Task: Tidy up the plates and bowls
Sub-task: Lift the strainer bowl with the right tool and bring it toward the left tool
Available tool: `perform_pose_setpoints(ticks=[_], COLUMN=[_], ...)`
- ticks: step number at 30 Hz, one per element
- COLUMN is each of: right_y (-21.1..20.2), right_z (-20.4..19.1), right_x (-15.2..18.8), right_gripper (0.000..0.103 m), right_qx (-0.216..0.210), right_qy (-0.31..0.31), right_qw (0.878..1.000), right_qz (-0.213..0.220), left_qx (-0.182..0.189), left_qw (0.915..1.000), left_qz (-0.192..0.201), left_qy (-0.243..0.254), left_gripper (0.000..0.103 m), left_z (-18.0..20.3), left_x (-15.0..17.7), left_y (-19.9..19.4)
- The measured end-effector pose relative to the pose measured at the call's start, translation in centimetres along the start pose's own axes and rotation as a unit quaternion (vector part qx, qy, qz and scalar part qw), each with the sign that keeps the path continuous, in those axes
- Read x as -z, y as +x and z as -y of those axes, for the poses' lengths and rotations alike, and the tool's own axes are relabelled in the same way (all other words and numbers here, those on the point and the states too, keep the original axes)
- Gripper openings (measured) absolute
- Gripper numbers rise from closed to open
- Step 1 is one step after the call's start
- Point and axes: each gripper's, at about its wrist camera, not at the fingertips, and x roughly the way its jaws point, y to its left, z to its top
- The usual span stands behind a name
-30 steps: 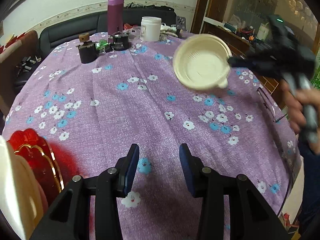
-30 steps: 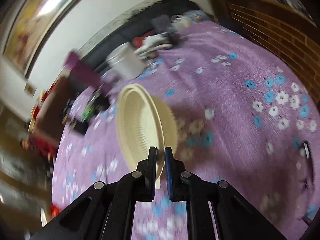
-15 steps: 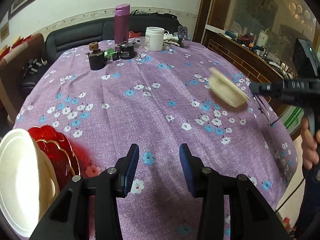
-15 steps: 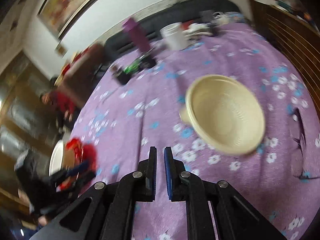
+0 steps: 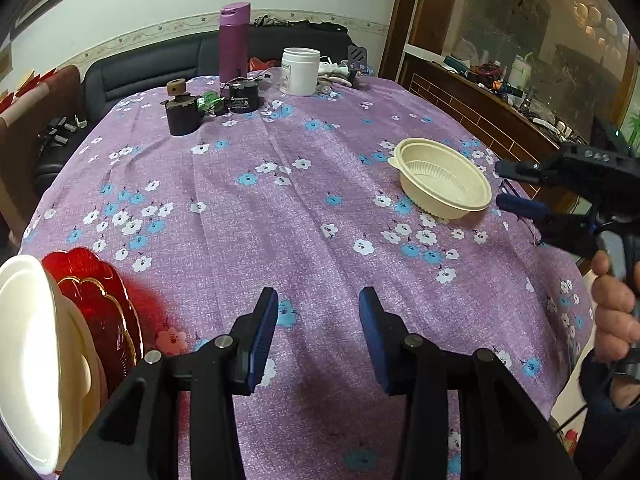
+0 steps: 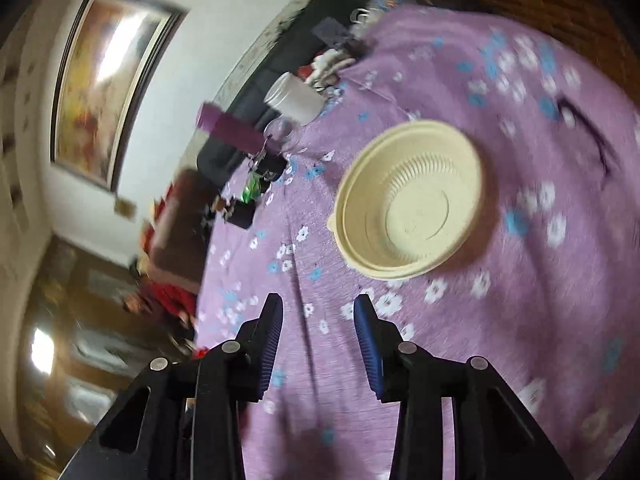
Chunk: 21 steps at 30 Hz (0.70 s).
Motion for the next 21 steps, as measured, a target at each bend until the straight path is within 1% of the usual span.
perform_pose_setpoints(ticks=[2,5,7,8,9,11,13,15,16,17,18,19,21], right_y=[0.5,1.3,1.7,1.8,1.8,2.2,3.0,4.0,4.4,4.8,4.9,4.7,4.2], right_z=[0.7,2.1,2.7,3.0,3.1,2.8,3.4,3.5,3.7,3.5,3.1,2.8,0.9], right_x=[0.0,-0.2,-0.3,-0.4,-0.5,-1.1,-1.7,-2.3,-2.6,-2.8,-3.1,-3.1,-3.2], right_gripper=[0.04,0.04,0.04,0.04,0.04,0.04,0.04,0.038,0.025,0.022,0.015,0.011,0.01], right_qx=[0.017,0.041,0.062,0.062,0.067,0.097,0.115,0.157,0.169,0.184,0.192,0.198,0.215], right_qy=[0.021,0.065,0.076,0.083,0.084,0.061,0.063,0.028,0.013,-0.01,-0.041,-0.065,-0.136], right_qw=[0.999,0.997,0.995,0.994,0.994,0.993,0.991,0.987,0.985,0.983,0.98,0.978,0.967], right_qz=[0.018,0.019,0.019,0.02,0.024,0.037,0.03,0.026,0.024,0.019,0.018,0.021,0.025], left_qx=[0.003,0.006,0.009,0.01,0.01,0.015,0.015,0.016,0.016,0.015,0.014,0.014,0.013], left_qw=[1.0,1.0,1.0,0.9999,0.9999,0.9999,0.9999,0.9999,0.9999,0.9999,0.9999,0.9999,0.9999], left_qz=[0.0,0.001,0.0,-0.001,-0.003,-0.004,-0.002,-0.001,0.0,0.0,0.001,0.001,0.001], left_qy=[-0.001,0.001,-0.002,-0.002,-0.002,-0.001,0.002,0.004,0.005,0.004,0.003,0.002,0.0], left_gripper=[0.041,0.041,0.041,0.041,0.041,0.041,0.041,0.041,0.041,0.041,0.041,0.041,0.041], left_z=[-0.2,-0.3,-0.4,-0.5,-0.5,-0.4,-0.2,-0.2,-0.2,-0.3,-0.4,-0.5,-0.6], left_x=[0.2,0.5,0.6,0.6,0.6,0.7,0.8,0.8,0.8,0.8,0.7,0.7,0.6], left_y=[-0.1,-0.2,-0.1,0.0,0.1,0.1,0.0,-0.1,-0.2,-0.2,-0.3,-0.3,-0.3])
